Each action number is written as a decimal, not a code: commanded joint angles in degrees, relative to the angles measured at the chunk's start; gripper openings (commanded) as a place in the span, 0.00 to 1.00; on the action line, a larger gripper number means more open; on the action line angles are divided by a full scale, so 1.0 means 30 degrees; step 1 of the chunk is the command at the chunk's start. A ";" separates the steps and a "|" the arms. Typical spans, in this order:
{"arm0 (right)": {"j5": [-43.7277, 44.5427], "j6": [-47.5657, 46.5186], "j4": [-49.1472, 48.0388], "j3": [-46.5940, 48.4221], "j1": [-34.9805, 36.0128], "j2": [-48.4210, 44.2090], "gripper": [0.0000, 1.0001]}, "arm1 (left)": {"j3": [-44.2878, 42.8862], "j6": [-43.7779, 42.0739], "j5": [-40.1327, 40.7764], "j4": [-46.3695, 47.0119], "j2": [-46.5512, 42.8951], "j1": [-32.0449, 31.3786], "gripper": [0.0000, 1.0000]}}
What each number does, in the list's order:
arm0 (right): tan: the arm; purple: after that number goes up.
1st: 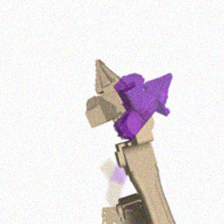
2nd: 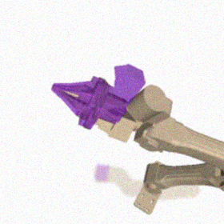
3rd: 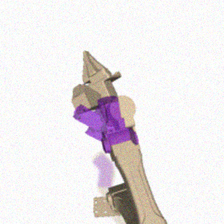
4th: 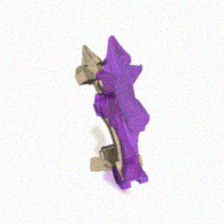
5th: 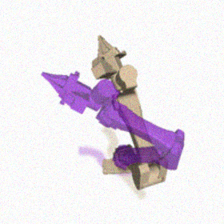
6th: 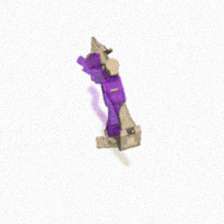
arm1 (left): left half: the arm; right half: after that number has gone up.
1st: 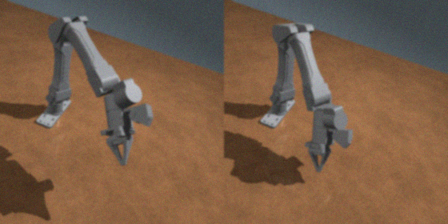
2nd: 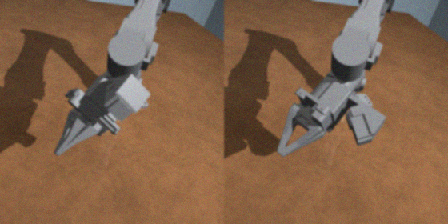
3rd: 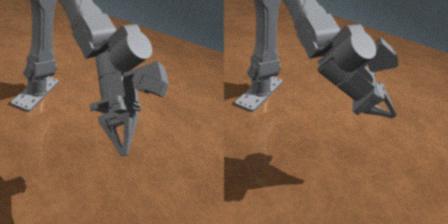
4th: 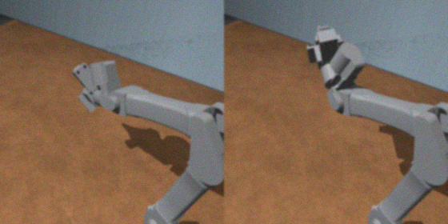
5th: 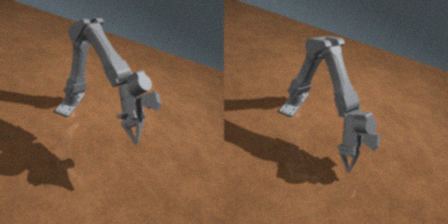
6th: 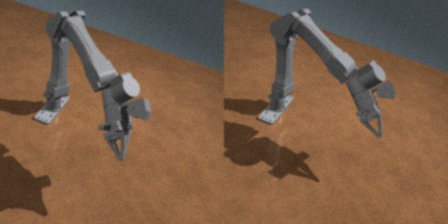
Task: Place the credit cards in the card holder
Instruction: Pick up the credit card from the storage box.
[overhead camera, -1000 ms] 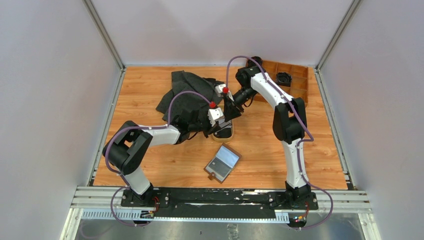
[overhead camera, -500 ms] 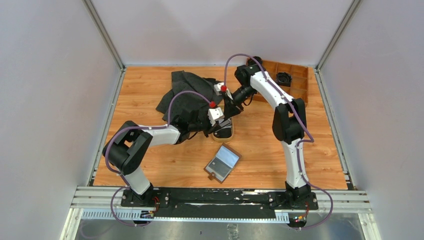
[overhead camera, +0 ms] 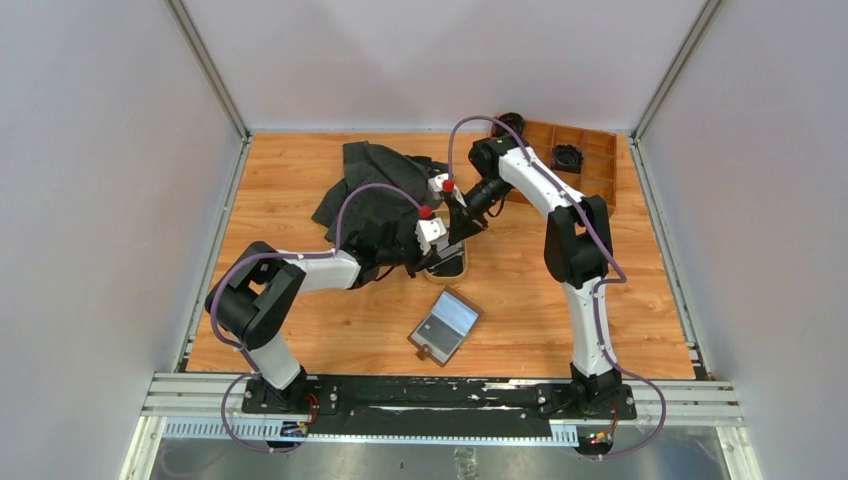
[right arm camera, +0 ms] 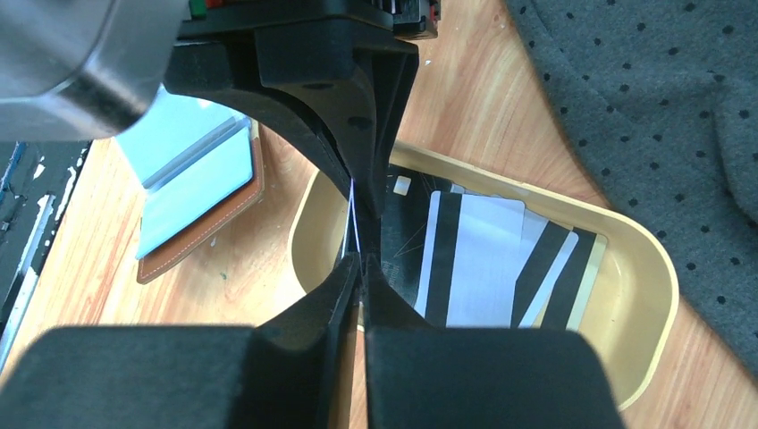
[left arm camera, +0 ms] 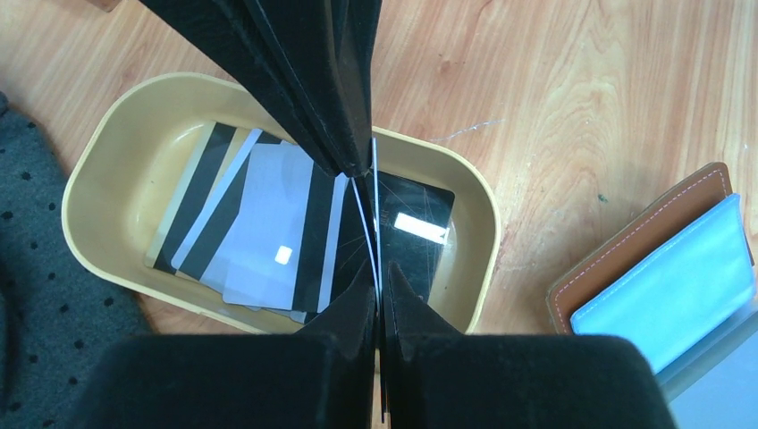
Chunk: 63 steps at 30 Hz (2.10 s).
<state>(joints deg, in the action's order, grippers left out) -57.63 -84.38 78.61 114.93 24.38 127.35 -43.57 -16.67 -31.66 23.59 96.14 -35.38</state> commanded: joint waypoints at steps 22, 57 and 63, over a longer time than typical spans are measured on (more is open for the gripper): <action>-0.0404 -0.1983 -0.1418 -0.0861 -0.0062 -0.1208 0.00 | -0.0374 0.1283 0.0136 0.0719 -0.0754 0.0369 0.49; -0.2093 0.1316 -0.1251 -0.0020 -0.0872 -0.2398 0.42 | -0.2072 0.0225 -0.0289 0.0748 0.0787 0.0708 0.00; -0.2802 0.2461 -0.1270 -0.1048 -0.2279 -0.4503 0.61 | -0.1879 0.1368 -0.0396 0.0748 -0.0287 0.0706 0.00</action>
<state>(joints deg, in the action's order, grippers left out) -61.98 -80.20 73.23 113.19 20.99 120.09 -50.00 -14.24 -32.75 24.99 98.70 -33.50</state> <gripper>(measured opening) 0.591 0.006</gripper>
